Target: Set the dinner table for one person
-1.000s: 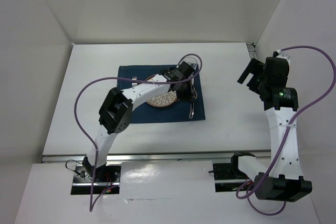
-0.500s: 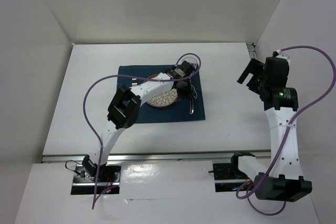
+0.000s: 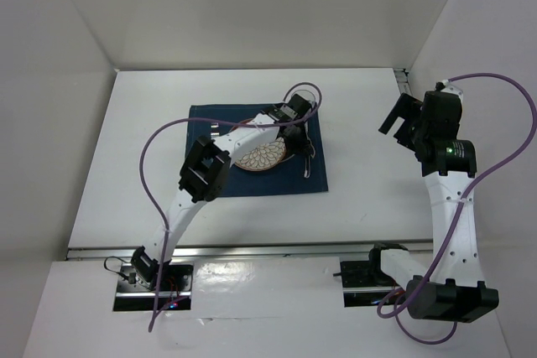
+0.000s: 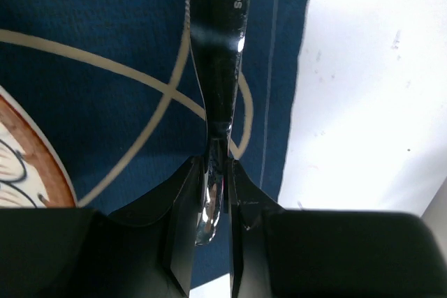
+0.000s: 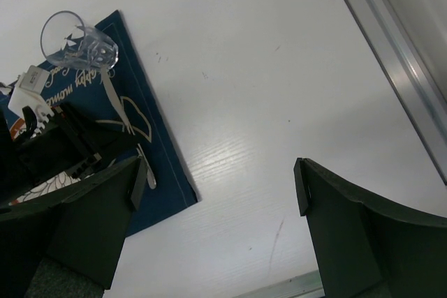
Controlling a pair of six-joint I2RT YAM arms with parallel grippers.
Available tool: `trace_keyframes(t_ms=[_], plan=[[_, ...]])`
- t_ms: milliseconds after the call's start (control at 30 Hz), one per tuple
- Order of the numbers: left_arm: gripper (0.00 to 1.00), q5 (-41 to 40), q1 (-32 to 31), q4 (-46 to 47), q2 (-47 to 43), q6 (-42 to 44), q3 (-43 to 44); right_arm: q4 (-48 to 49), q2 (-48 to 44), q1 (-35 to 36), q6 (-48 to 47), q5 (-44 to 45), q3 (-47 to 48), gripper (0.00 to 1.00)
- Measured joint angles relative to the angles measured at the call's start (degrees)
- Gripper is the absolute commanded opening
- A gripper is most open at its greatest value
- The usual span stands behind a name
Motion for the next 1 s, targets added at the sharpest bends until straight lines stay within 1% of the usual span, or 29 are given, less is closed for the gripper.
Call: trace_keyframes(t_ms=[67, 100, 133, 167, 233, 367, 400, 433, 500, 533, 567, 600, 733, 833, 900, 1000], plan=[[0.00, 0.5, 0.3, -0.1, 0.9, 0.1, 0.6, 0.0, 0.0, 0.0, 0.0, 0.0, 0.0, 1.00], [0.03, 0.6, 0.4, -0.3, 0.9, 0.1, 0.5, 0.0, 0.0, 0.0, 0.0, 0.0, 0.0, 1.00], [0.07, 0.8, 0.6, -0.3, 0.9, 0.1, 0.3, 0.0, 0.0, 0.0, 0.0, 0.0, 0.0, 1.00], [0.13, 1.0, 0.6, -0.1, 0.9, 0.0, 0.1, 0.0, 0.0, 0.0, 0.0, 0.0, 0.0, 1.00], [0.19, 1.0, 0.7, 0.0, 0.9, 0.0, -0.3, 0.0, 0.0, 0.0, 0.0, -0.1, 0.0, 1.00], [0.37, 1.0, 0.9, -0.3, 0.9, 0.0, -0.5, 0.0, 0.0, 0.0, 0.0, -0.5, 0.0, 1.00], [0.41, 0.9, 0.9, -0.3, 0.9, 0.0, -0.5, 0.0, 0.0, 0.0, 0.0, -0.6, 0.0, 1.00], [0.47, 0.9, 0.8, -0.3, 0.9, 0.1, -0.5, 0.0, 0.0, 0.0, 0.0, -0.7, 0.0, 1.00], [0.48, 0.7, 0.8, -0.3, 0.9, 0.3, -0.7, 0.0, 0.0, 0.0, 0.0, -0.7, 0.0, 1.00], [0.50, 0.5, 0.8, -0.3, 0.7, 0.3, -0.8, 0.0, 0.0, 0.0, 0.0, -0.8, 0.0, 1.00], [0.57, 0.2, 0.8, -0.3, 0.4, 0.8, -0.9, 0.0, 0.0, 0.0, 0.0, -0.9, 0.0, 1.00], [0.60, -0.1, 0.7, -0.4, 0.2, 1.2, -0.9, 0.0, 0.0, 0.0, 0.0, -1.1, 0.0, 1.00], [0.62, -2.3, 0.4, -1.6, -2.6, 2.9, -1.0, -0.1, 0.1, 0.0, 0.0, -2.3, 0.0, 1.00], [0.62, -3.8, -0.9, -1.9, -7.3, 4.8, -1.9, -0.4, 0.7, 0.0, 0.0, -3.7, 0.0, 1.00], [0.62, -4.4, -2.6, -1.5, -12.7, 6.9, -5.2, -1.2, 1.9, 0.0, 0.0, -4.8, 0.4, 1.00], [0.63, -5.1, -6.3, 0.9, -24.5, 10.9, -13.2, -1.9, 5.1, 0.0, 0.0, -6.0, 1.2, 1.00]])
